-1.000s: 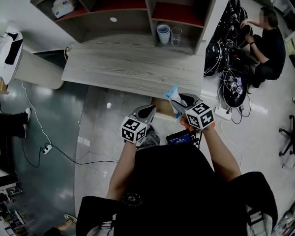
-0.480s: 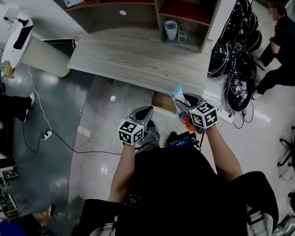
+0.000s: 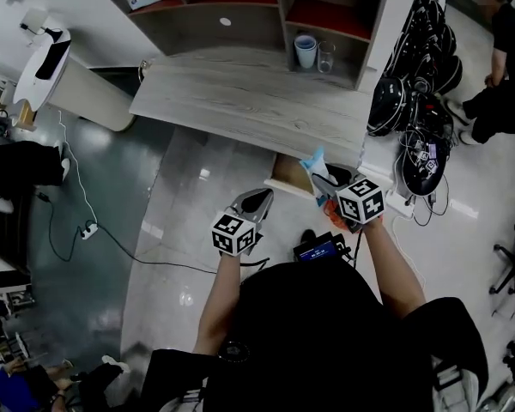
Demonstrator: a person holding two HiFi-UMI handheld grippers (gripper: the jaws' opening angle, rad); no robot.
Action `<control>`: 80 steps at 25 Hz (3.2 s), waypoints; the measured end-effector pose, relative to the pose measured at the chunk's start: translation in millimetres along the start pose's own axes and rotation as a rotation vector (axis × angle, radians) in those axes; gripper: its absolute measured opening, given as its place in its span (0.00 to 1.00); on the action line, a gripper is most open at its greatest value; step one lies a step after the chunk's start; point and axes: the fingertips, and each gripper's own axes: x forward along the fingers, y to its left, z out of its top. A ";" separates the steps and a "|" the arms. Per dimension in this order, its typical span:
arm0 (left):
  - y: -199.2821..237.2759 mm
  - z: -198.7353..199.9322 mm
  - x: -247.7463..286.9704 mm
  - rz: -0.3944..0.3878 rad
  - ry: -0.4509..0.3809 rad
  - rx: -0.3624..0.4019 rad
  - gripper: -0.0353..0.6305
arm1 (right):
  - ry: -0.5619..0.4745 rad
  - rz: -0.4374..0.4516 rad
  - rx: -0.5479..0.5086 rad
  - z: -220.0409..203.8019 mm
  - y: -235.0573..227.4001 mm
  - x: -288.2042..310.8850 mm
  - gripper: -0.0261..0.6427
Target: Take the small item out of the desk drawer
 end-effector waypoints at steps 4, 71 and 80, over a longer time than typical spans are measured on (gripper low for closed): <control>-5.5 -10.5 -17.3 0.002 -0.010 0.004 0.05 | -0.013 -0.020 0.012 -8.8 13.5 -6.5 0.30; -224.9 -100.5 -96.4 -0.036 -0.054 0.072 0.05 | -0.115 -0.061 -0.039 -124.8 135.4 -203.7 0.30; -223.7 -101.2 -92.4 -0.017 -0.052 0.082 0.05 | -0.113 -0.049 -0.037 -128.8 138.8 -200.9 0.30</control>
